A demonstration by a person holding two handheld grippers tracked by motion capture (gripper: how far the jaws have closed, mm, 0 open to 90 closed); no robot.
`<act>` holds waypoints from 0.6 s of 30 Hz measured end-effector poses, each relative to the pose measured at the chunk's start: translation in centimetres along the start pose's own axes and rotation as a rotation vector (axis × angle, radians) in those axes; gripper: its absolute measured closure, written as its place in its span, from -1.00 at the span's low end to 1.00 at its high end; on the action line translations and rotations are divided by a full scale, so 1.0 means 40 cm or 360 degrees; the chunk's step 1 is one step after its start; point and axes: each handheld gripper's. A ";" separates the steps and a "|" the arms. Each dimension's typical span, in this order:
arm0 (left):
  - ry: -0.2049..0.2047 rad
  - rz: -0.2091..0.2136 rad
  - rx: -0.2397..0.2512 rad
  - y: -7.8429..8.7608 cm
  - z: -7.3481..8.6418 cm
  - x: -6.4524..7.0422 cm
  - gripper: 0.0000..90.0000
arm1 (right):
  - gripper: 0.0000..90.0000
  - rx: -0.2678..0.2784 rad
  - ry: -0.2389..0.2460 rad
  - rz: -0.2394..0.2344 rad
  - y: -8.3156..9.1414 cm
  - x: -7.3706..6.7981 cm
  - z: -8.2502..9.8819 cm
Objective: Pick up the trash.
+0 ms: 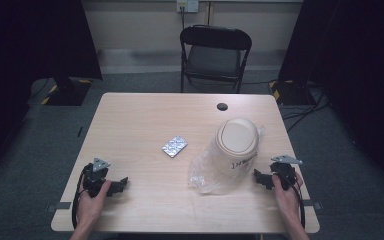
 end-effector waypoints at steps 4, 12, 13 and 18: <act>-0.0002 -0.0003 -0.0003 0.000 0.000 0.000 -1.00 | -0.77 0.0003 0.0012 -0.0010 -0.001 0.002 0.000; 0.0043 -0.0048 0.0035 0.006 -0.003 0.001 -0.80 | -0.77 0.0003 0.0012 -0.0010 -0.001 0.002 0.000; 0.0052 -0.0061 0.0038 0.009 -0.003 0.000 -0.73 | -0.77 0.0003 0.0012 -0.0010 -0.001 0.002 0.000; 0.0045 0.0055 0.0093 0.016 -0.017 0.014 -0.64 | -0.77 0.0003 0.0011 -0.0010 -0.001 0.002 0.000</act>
Point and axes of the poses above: each handheld gripper's, and its own axes: y roughly backward along the jaws, z roughly out of its underside, x roughly to its right, and after that the axes turned 13 degrees about z, right-handed
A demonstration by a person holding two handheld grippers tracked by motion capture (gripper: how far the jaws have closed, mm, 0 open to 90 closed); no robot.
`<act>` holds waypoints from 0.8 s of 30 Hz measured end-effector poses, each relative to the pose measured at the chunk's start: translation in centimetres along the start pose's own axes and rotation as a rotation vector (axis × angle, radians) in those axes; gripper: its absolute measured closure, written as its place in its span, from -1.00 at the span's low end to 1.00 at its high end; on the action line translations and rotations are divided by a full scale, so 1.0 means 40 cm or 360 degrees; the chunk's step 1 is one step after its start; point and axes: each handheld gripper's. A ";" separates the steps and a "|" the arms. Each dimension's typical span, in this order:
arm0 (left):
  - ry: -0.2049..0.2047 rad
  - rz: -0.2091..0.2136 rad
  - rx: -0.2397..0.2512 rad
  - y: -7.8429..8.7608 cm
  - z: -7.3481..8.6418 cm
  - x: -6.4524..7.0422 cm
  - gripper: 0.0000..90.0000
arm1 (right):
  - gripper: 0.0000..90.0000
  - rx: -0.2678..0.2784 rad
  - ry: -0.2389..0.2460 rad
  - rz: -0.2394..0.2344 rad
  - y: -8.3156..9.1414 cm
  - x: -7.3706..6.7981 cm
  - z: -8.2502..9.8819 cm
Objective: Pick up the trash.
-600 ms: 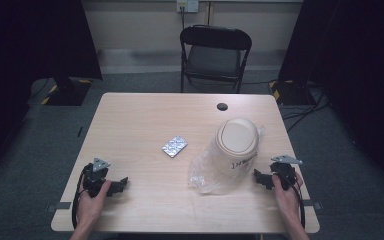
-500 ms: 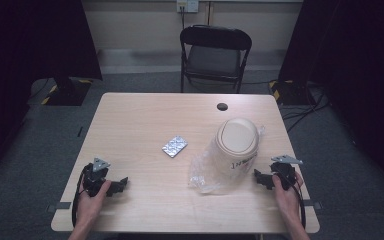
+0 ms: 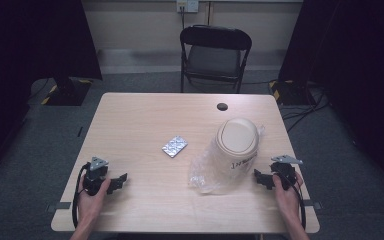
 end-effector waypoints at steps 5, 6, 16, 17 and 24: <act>-0.0054 0.0109 0.0041 0.005 -0.018 0.035 -0.61 | -0.77 0.0000 0.0000 0.0000 0.000 0.000 0.000; -0.0093 0.0136 0.0069 0.008 -0.029 0.059 -0.60 | -0.77 0.0001 0.0000 0.0000 0.000 0.000 0.000; -0.0189 0.0342 0.0089 -0.001 -0.075 0.135 -0.55 | -0.77 0.0000 0.0000 0.0000 0.000 0.000 0.000; -0.0189 0.0342 0.0089 -0.001 -0.075 0.135 -0.55 | -0.77 0.0000 0.0000 0.0000 0.000 0.000 0.000; -0.0272 0.0427 0.0105 -0.035 -0.131 0.188 -0.54 | -0.77 0.0000 -0.0001 0.0000 0.000 0.000 0.000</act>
Point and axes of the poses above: each handheld gripper's, and its own axes: y roughly backward along the jaws, z roughly out of its underside, x roughly to its right, and after that the axes turned 13 degrees about z, right-handed
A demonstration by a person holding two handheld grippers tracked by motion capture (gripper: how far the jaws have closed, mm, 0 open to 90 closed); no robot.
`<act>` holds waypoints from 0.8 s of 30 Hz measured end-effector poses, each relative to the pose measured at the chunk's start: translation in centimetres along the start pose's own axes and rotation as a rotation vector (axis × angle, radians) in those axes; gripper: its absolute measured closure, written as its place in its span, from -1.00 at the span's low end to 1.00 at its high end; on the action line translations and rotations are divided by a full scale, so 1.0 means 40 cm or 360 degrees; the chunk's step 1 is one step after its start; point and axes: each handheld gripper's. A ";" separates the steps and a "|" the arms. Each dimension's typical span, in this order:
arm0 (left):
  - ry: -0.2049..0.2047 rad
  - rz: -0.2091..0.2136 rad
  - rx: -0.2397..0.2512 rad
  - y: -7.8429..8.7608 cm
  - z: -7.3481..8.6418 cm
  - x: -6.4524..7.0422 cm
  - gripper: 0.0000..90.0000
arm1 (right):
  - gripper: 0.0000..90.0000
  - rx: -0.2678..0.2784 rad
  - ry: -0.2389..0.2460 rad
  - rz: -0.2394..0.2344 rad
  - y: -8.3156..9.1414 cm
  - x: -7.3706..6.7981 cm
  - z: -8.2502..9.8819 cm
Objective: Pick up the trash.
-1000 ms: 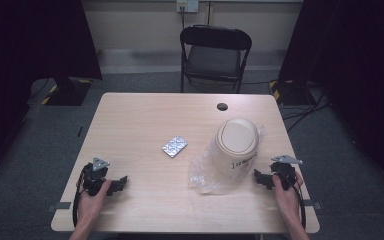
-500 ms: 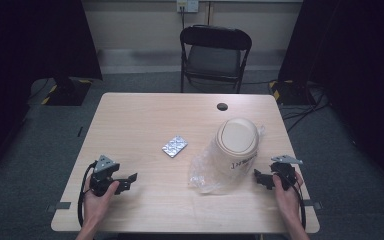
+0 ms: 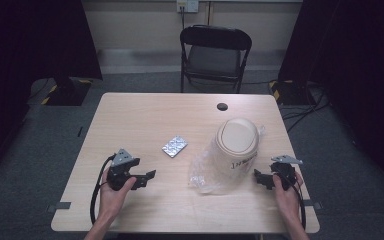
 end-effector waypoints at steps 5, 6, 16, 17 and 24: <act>-0.0033 0.0069 -0.0022 -0.030 -0.031 0.020 -0.55 | -0.77 0.0000 0.0001 0.0000 0.000 0.000 0.000; -0.0042 0.0077 -0.0024 -0.036 -0.037 0.023 -0.55 | -0.77 0.0000 0.0001 0.0000 0.000 0.000 0.000; -0.0122 0.0168 0.0053 -0.078 -0.088 0.058 -0.55 | -0.77 0.0000 0.0001 0.0000 0.000 0.000 0.000; -0.0122 0.0168 0.0053 -0.078 -0.088 0.058 -0.55 | -0.77 0.0000 0.0001 0.0000 0.000 0.000 0.000; -0.0112 0.0253 0.0030 -0.117 -0.128 0.077 -0.55 | -0.77 0.0000 0.0001 0.0000 0.000 0.000 0.000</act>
Point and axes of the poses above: each handheld gripper's, and its own axes: y roughly backward along the jaws, z roughly out of its underside, x roughly to its right, and after that the axes turned 13 degrees about z, right-handed
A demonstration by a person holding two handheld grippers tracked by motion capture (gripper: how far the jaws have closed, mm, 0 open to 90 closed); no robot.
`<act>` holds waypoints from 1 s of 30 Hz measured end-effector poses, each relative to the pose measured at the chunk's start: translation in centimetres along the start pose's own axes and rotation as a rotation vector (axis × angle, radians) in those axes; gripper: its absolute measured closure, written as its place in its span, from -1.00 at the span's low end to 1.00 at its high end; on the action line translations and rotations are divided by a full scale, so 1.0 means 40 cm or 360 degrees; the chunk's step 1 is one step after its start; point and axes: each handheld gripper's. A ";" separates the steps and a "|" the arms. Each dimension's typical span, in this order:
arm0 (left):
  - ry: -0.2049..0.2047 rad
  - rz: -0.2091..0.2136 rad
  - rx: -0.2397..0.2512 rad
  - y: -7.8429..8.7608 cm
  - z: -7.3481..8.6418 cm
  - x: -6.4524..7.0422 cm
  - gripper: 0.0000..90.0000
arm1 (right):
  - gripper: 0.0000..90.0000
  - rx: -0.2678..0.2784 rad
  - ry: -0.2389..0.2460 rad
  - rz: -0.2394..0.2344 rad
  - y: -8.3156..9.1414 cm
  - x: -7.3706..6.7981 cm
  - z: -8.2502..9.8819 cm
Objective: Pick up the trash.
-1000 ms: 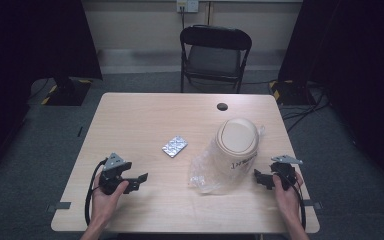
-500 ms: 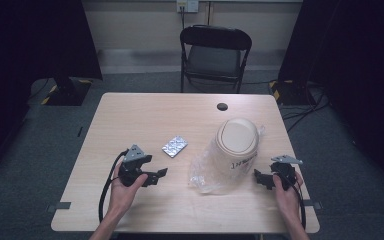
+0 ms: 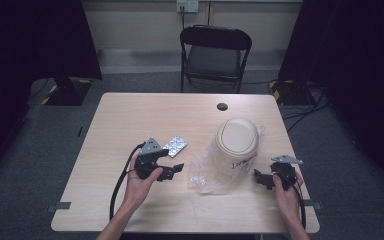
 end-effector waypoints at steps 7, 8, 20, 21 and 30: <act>-0.0066 0.0078 -0.0021 -0.037 -0.048 0.023 -0.55 | -0.77 0.0000 0.0000 0.0000 0.000 0.000 0.000; -0.0089 0.0092 -0.0013 -0.048 -0.062 0.032 -0.55 | -0.77 0.0000 -0.0001 0.0000 0.000 0.000 0.000; -0.0184 0.0164 -0.0009 -0.097 -0.126 0.086 -0.55 | -0.77 -0.0001 -0.0001 0.0000 0.000 0.000 0.000; -0.0184 0.0164 -0.0009 -0.097 -0.126 0.086 -0.55 | -0.77 -0.0001 -0.0001 0.0000 0.000 0.000 0.000; -0.0222 0.0129 -0.0007 -0.158 -0.198 0.084 -0.55 | -0.77 0.0000 0.0000 0.0000 0.000 0.000 0.000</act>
Point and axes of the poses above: each handheld gripper's, and its own axes: y roughly backward along the jaws, z roughly out of its underside, x roughly to its right, and after that the axes turned 13 degrees about z, right-handed
